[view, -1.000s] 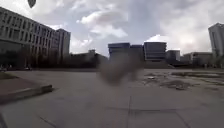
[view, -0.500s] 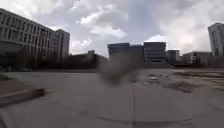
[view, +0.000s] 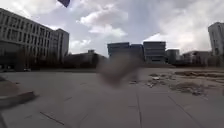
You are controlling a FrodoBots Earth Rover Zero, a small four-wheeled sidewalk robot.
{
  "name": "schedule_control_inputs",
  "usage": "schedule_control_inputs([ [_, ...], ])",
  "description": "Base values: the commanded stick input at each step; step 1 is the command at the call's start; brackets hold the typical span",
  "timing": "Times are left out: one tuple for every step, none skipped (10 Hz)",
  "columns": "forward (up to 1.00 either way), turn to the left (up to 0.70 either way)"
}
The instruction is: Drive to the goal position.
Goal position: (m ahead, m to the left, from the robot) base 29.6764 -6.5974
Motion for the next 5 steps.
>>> schedule_control_inputs([
  [0.7,0.0],
  [0.7,0.0],
  [0.7,0.0],
  [0.7,0.0],
  [0.7,0.0],
])
